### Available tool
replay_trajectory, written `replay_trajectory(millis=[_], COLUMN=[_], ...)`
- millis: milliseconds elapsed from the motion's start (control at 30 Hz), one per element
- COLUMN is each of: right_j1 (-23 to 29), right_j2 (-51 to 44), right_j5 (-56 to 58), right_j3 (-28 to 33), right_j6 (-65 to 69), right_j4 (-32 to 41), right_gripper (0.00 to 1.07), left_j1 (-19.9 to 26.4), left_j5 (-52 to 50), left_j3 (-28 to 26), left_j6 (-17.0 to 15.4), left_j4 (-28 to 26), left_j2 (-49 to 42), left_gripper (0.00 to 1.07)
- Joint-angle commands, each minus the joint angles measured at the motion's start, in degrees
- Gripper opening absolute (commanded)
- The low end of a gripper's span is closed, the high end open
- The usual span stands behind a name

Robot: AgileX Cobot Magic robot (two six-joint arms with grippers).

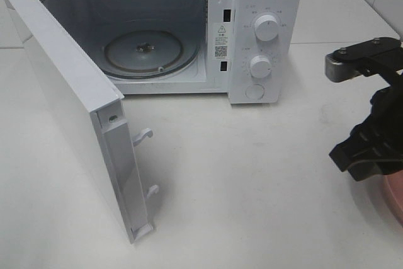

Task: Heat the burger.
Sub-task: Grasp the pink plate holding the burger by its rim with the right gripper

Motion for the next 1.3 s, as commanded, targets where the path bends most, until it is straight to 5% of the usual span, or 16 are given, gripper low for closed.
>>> replay_trajectory(millis=[33, 267, 367, 833, 1300], right_j1=[-2.2, -8.0, -9.4, -16.0, -16.2], right_j2=[-1.3, -4.2, -4.2, -3.8, 10.1], right_j5=[2.2, 0.9, -0.2, -8.1, -17.1], right_j3=[0.8, 4.8, 5.8, 10.3, 10.1], right_j6=[0.3, -0.6, -0.5, 0.1, 0.7], right_j4=[-2.5, -7.8, -8.4, -8.0, -8.2], right_gripper=[0.44, 0.84, 0.93, 0.89, 0.85], left_j1=[0.0, 0.0, 0.0, 0.0, 0.0], left_j5=[-0.9, -0.9, -0.9, -0.9, -0.9], left_j3=[0.1, 0.1, 0.1, 0.1, 0.1], left_j6=[-0.3, -0.3, -0.3, -0.3, -0.3], left_j4=[-0.1, -0.1, -0.1, -0.1, -0.1], left_j2=[-1.0, -1.0, -1.0, -1.0, -1.0], left_gripper=[0.98, 0.98, 0.98, 0.98, 0.98])
